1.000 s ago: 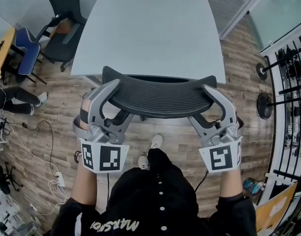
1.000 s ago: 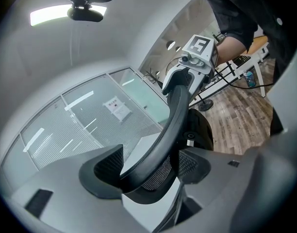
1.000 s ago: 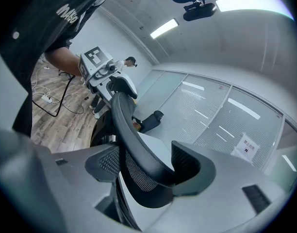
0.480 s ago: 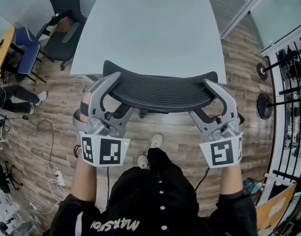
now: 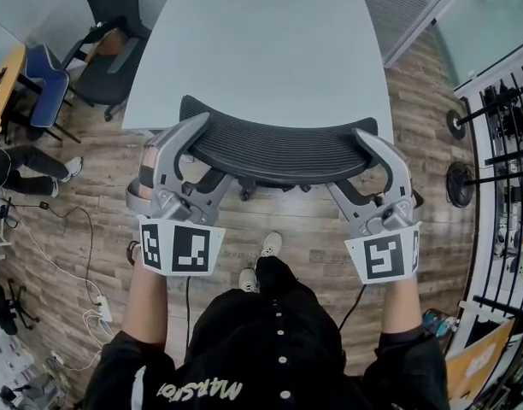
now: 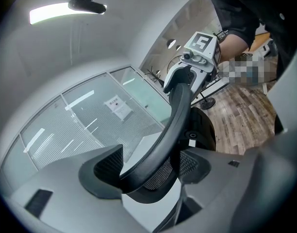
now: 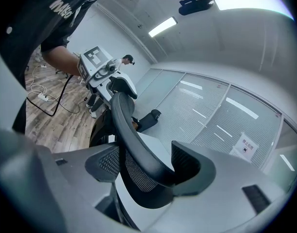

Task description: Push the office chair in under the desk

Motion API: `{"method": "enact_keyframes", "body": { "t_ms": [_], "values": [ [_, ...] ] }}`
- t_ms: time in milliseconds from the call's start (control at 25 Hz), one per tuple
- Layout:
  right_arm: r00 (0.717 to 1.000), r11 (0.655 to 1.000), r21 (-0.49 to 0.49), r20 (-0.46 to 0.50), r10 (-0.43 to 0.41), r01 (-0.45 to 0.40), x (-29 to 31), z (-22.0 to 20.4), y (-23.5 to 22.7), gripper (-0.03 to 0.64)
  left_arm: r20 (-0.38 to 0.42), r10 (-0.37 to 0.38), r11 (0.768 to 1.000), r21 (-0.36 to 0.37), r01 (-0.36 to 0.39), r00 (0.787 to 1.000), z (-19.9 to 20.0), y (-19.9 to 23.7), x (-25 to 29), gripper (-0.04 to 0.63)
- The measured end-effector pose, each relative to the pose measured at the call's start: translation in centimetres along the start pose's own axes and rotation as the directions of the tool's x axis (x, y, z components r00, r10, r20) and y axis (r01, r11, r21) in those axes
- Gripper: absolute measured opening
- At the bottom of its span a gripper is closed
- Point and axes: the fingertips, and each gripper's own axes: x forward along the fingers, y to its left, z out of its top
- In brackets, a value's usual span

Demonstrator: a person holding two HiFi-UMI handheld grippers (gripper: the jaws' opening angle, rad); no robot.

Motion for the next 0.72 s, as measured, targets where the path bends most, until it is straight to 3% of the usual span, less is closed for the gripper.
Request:
{"method": "enact_keyframes", "body": {
  "t_ms": [720],
  "values": [
    [1.0, 1.0, -0.007, -0.001, -0.025, 0.025, 2.0, 0.1, -0.8, 0.308, -0.033, 0.024, 1.0, 0.008, -0.024, 0.999, -1.4, 1.7, 2.1, 0.316]
  ]
}}
